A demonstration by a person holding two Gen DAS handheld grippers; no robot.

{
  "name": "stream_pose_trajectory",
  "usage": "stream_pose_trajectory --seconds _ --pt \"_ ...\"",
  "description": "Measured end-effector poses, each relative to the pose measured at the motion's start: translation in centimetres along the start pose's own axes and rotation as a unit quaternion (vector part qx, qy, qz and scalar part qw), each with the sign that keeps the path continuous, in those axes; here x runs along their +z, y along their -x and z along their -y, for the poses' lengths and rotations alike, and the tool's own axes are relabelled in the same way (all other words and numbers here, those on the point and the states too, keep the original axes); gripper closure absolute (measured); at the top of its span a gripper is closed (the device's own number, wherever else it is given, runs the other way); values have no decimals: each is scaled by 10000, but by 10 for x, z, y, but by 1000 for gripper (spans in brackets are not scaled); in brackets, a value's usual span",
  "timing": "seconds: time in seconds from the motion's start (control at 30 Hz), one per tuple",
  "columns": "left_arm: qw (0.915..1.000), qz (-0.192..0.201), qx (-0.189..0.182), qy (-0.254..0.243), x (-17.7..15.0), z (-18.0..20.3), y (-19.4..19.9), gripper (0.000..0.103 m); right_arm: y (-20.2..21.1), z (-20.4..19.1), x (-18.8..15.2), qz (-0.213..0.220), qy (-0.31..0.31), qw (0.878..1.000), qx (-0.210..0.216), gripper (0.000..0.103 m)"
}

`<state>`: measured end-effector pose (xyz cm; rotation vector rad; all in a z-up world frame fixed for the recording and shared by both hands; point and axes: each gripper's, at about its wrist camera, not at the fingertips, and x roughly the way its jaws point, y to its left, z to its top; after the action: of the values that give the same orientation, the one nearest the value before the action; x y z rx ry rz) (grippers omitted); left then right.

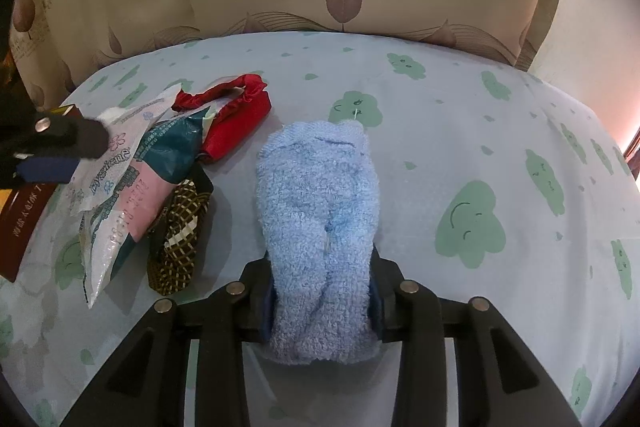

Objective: Organize soft objects
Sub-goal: 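Grasp the white patterned pouch with the left tool while the right tool holds the blue sock, then carry the white pouch into the tin and open the left tool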

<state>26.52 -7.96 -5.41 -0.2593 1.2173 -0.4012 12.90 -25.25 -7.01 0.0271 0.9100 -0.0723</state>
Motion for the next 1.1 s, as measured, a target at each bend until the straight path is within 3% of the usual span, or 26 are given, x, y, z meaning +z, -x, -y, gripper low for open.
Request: stream_pose_trajectory --seconds 0.17,0.33,0.37,0.43,0.53,0.73,1.1 --pt "9996 12 267 57 11 2 -15 26 0 2 0 1 -19 10000 50 66" --pt "9995 27 246 196 16 2 -20 27 -1 3 0 2 -41 9999 124 64" --pt "9995 66 271 175 16 3 -20 31 -1 3 0 1 -38 9999 125 64" --pt "9995 109 279 109 14 4 -16 67 0 3 0 2 -42 9999 123 64" --pt "9999 62 74 39 10 5 -10 84 0 3 0 2 -45 9999 123 64" --pt "9998 67 -107 -166 3 10 4 90 0 3 -1 -1 -29 9999 106 63" --pt "9985 277 33 -461 -7 9 36 90 -2 2 0 -5 -2 10000 75 64"
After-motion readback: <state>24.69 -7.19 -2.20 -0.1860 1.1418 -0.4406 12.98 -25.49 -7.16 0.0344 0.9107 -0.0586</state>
